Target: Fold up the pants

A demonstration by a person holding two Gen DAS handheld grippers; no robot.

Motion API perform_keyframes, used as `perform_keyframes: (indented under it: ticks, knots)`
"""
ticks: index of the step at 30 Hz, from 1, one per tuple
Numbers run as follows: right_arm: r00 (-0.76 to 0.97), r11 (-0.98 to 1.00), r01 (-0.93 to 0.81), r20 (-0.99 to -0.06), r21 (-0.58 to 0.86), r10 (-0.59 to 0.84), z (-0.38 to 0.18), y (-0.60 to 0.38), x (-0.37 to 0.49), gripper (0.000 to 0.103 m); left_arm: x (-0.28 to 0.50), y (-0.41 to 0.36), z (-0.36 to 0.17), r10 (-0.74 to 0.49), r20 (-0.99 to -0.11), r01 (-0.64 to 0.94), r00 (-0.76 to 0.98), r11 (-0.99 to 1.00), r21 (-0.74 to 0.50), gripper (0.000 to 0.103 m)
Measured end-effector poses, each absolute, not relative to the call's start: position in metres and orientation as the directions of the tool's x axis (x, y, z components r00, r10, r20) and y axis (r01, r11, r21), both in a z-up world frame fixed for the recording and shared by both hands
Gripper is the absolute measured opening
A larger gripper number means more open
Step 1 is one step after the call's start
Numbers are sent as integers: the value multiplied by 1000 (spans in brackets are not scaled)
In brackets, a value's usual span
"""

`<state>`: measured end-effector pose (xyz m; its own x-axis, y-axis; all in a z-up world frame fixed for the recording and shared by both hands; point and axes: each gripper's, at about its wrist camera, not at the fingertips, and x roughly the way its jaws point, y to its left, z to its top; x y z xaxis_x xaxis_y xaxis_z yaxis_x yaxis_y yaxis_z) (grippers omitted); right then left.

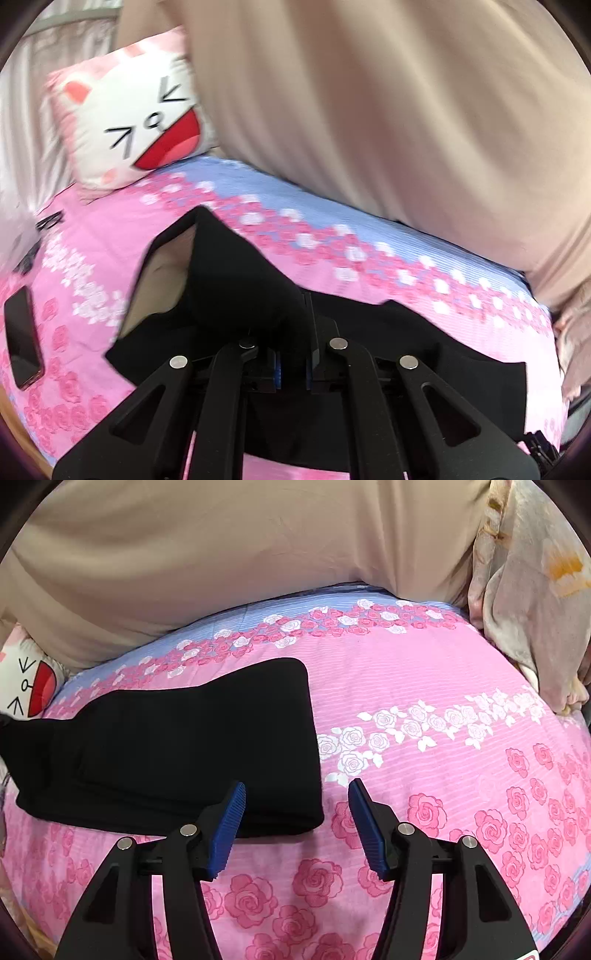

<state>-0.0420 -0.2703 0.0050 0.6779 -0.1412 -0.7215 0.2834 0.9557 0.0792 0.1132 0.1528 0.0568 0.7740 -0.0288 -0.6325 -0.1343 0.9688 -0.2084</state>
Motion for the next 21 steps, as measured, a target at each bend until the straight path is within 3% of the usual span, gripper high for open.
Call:
perform_keyframes:
  ticks: [7, 13, 17, 21]
  knots:
    - [698, 951, 288, -705, 114, -127, 9, -289, -47, 57, 110, 52, 82, -151, -611, 52, 777, 983, -176, 7]
    - [709, 943, 297, -696, 149, -113, 9, -306, -51, 57, 113, -10, 68, -213, -650, 122, 729, 976, -183, 7]
    - [704, 942, 296, -702, 155, -106, 9, -312, -53, 57, 117, 19, 68, -159, -646, 53, 747, 982, -180, 8]
    - [695, 958, 255, -713, 130, -88, 8, -299, -47, 57, 119, 95, 92, 14, -609, -85, 793, 993, -87, 8]
